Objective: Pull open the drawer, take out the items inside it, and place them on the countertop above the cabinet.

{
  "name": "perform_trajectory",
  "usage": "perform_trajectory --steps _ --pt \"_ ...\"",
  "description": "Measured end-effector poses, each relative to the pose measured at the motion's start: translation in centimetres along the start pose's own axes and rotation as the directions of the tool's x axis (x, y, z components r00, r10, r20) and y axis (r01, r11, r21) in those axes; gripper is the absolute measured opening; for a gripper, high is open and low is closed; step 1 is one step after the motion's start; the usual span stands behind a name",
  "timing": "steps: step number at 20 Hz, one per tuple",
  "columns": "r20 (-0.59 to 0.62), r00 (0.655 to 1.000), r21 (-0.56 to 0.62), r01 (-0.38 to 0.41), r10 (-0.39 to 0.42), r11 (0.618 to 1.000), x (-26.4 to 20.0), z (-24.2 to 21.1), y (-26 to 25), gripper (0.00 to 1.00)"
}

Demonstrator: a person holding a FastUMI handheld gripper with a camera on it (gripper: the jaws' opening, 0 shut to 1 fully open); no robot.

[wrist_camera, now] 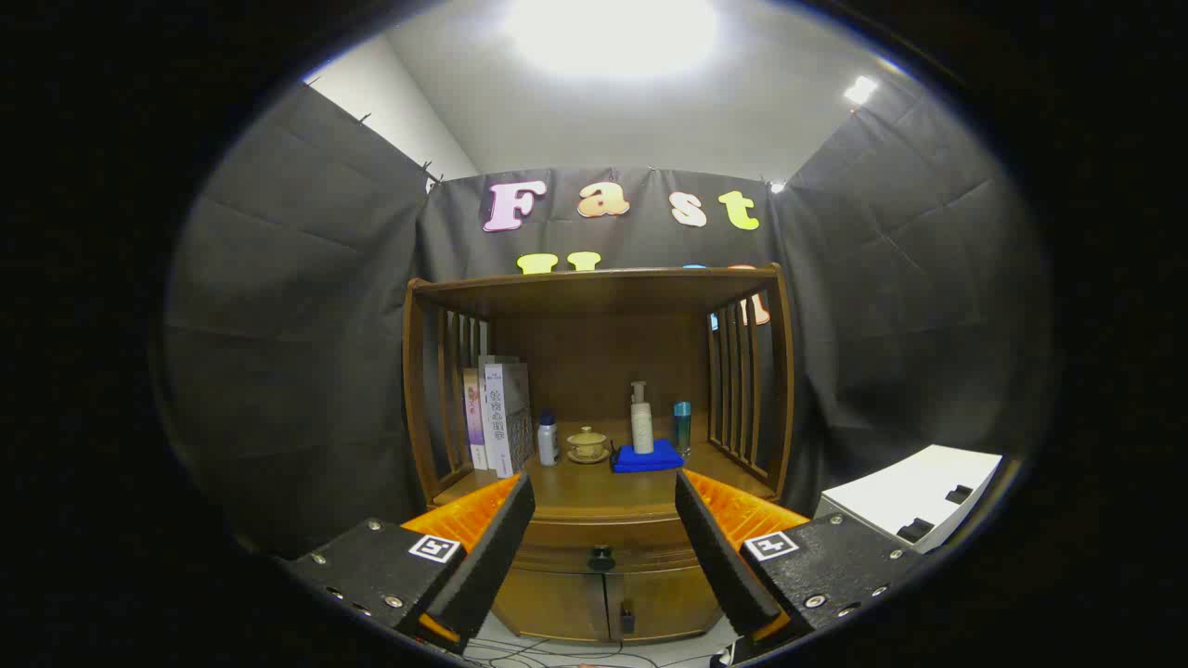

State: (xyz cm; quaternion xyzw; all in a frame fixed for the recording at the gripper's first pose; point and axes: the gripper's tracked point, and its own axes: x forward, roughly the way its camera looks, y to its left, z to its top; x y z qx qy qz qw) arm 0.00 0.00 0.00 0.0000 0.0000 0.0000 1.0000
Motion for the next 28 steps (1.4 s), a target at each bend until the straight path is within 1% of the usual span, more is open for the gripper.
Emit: perform_trajectory --steps 3,18,21,24,26,28 --pt "0.001 1.000 0.000 -0.002 0.002 1.000 0.5 -0.1 -0.8 0.95" --pt "-0.008 0.999 -0.012 -0.034 0.034 0.999 0.4 -1.0 -1.4 0.95" --pt "0.002 1.000 -0.038 -0.016 0.016 0.999 0.4 -0.9 -1.4 0.95" --pt "0.043 0.999 -0.095 -0.025 0.029 0.995 0.6 -0.7 -1.2 0.95" --pt "0.021 0.999 -0.125 -0.027 0.030 0.992 1.8 -2.3 -1.5 0.95" --pt "0.000 1.000 -0.124 -0.028 0.028 0.992 2.8 -4.2 -2.0 0.95"
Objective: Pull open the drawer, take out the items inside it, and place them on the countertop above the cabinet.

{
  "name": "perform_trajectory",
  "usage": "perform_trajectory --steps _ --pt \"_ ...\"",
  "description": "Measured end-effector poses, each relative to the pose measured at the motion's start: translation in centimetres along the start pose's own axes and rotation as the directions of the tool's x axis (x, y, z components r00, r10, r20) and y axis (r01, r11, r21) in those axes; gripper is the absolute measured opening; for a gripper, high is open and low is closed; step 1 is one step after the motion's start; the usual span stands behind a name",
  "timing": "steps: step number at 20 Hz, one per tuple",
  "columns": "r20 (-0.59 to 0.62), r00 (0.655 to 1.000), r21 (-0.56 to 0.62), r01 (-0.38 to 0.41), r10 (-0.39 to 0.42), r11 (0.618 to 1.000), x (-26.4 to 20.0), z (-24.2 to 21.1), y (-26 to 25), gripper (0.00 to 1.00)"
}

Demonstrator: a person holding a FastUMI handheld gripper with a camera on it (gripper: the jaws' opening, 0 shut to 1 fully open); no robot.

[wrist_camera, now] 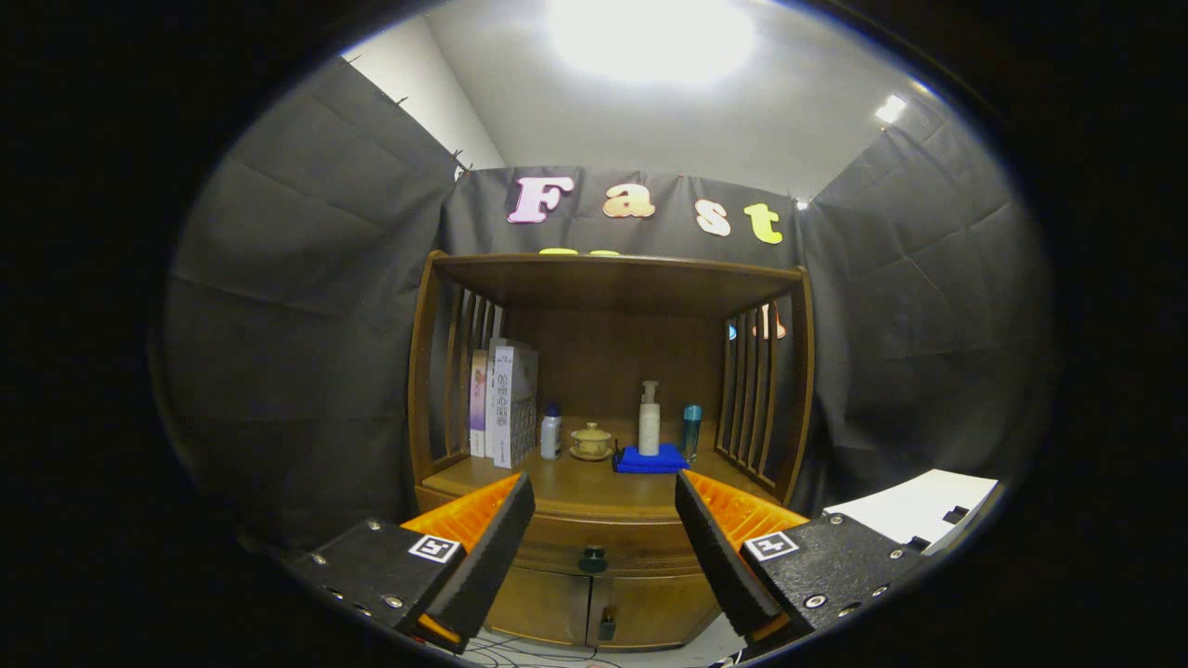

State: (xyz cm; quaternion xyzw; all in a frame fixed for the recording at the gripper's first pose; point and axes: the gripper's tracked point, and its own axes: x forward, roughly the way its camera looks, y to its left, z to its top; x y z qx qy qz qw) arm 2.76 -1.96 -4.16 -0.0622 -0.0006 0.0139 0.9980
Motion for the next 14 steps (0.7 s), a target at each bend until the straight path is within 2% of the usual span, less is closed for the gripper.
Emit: perform_trajectory --steps 8,14 --pt "-0.071 0.997 0.013 0.001 0.000 1.000 5.0 -4.5 0.4 0.95" --pt "-0.178 0.984 0.017 0.010 -0.006 1.000 9.3 -11.7 1.1 0.95"
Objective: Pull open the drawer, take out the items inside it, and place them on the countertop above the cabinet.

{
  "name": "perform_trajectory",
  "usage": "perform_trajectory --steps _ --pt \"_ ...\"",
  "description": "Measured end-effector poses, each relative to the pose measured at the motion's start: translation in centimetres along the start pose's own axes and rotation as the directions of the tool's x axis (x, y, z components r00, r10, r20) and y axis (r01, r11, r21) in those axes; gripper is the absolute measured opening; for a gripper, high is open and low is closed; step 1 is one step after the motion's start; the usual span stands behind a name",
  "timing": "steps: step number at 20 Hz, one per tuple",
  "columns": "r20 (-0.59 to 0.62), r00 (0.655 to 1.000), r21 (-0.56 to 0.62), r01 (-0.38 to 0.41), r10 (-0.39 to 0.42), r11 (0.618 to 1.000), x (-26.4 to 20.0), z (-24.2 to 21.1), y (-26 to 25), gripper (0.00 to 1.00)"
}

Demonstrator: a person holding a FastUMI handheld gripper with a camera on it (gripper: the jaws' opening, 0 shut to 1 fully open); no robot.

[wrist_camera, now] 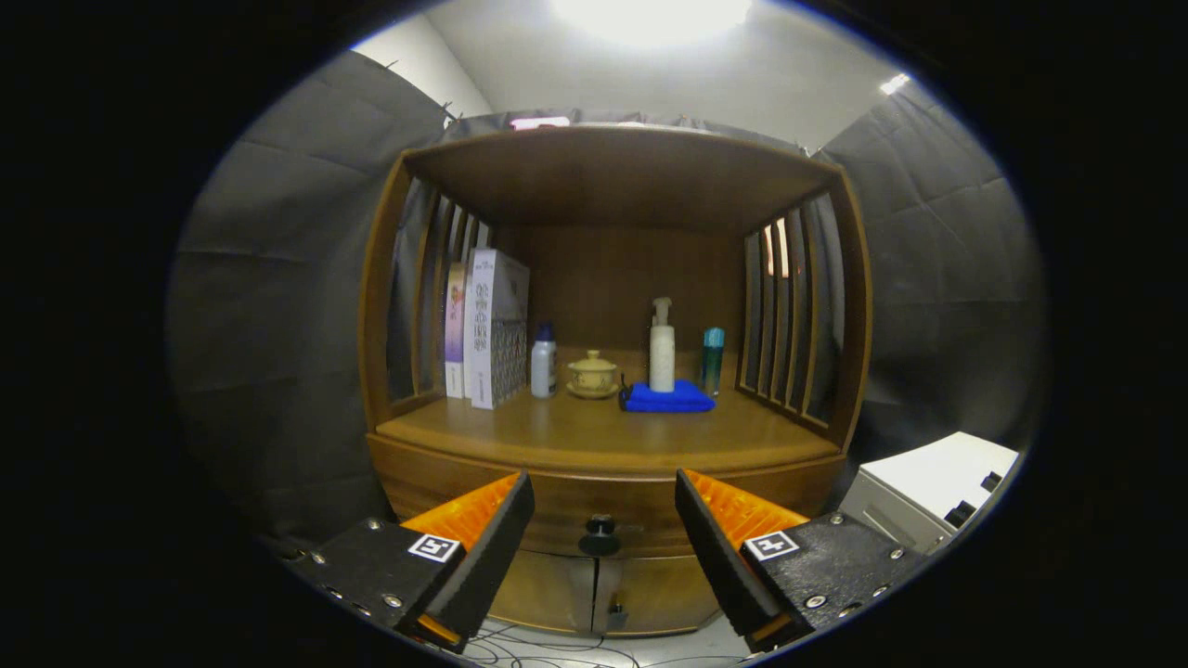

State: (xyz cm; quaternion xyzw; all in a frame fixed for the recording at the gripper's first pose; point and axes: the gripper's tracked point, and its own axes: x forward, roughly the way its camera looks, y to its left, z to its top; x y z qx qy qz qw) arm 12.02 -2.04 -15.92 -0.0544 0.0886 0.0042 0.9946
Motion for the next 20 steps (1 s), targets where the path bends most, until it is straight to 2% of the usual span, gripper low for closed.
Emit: perform_trajectory --steps 4,7,10,14,18,20 --pt "-0.094 0.995 -0.015 0.010 -0.011 1.000 3.9 -4.9 0.2 0.96" --pt "-0.125 0.992 -0.043 0.025 -0.030 0.999 5.5 -6.9 0.3 0.96" --pt "-0.146 0.989 -0.014 0.015 -0.017 1.000 7.1 -8.1 0.4 0.95" --pt "-0.150 0.988 -0.002 0.043 -0.043 0.999 7.7 -9.0 -0.4 0.84" --pt "-0.154 0.988 -0.001 -0.007 0.006 1.000 8.7 -9.6 0.6 0.67" --pt "-0.158 0.987 -0.008 -0.004 0.003 1.000 8.9 -10.0 0.5 0.58"
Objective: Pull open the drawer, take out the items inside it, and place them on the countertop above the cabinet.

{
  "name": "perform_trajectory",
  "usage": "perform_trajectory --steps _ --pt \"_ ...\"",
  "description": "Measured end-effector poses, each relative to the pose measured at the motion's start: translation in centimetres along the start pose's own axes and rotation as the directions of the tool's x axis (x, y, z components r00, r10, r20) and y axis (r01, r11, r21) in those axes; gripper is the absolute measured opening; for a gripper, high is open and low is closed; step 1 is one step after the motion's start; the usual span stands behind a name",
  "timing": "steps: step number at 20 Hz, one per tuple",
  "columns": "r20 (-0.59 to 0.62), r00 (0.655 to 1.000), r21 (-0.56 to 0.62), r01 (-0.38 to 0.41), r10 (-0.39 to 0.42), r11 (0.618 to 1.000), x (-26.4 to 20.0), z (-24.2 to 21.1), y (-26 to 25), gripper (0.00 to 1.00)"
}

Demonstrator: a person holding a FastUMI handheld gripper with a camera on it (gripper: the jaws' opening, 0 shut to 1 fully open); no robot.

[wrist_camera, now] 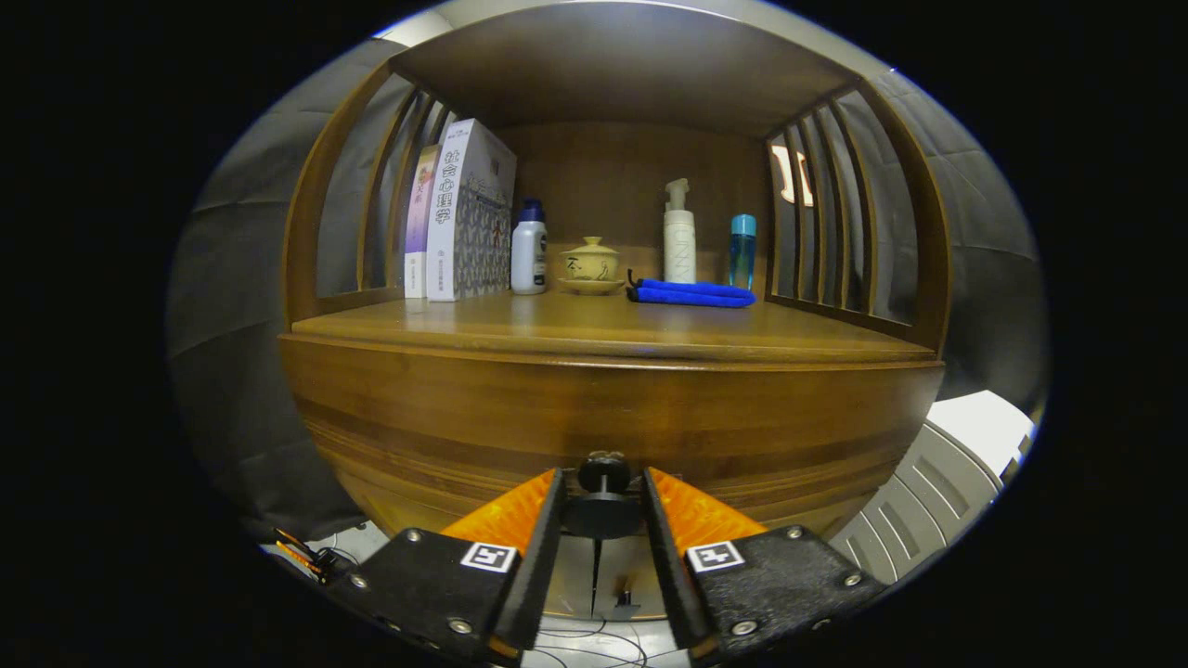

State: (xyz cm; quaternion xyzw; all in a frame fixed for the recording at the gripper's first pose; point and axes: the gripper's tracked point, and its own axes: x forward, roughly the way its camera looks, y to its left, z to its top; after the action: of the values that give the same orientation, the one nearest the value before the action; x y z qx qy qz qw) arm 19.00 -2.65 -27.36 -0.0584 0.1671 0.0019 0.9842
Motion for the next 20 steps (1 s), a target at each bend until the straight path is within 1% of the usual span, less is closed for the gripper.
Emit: perform_trajectory --steps 2,4,6,8,9,11,16,20 --pt "0.003 1.000 0.010 0.004 -0.004 1.000 0.0 0.0 0.1 0.50" --pt "0.019 1.000 0.037 -0.001 0.001 0.999 0.0 0.0 0.1 0.48" --pt "0.032 0.999 0.044 -0.006 0.004 0.999 0.0 -0.2 0.1 0.43" --pt "0.017 1.000 0.040 -0.012 0.012 0.999 0.0 -0.3 0.1 0.38" --pt "0.006 1.000 0.054 -0.016 0.016 0.998 0.0 -0.5 0.1 0.34" --pt "-0.014 1.000 0.089 -0.019 0.020 0.996 -0.3 -0.6 0.2 0.32" --pt "0.002 1.000 0.080 -0.012 0.012 0.997 -2.6 -1.2 0.1 0.32" --pt "-0.019 1.000 0.069 -0.003 0.005 0.998 -5.2 -1.9 0.1 0.32"
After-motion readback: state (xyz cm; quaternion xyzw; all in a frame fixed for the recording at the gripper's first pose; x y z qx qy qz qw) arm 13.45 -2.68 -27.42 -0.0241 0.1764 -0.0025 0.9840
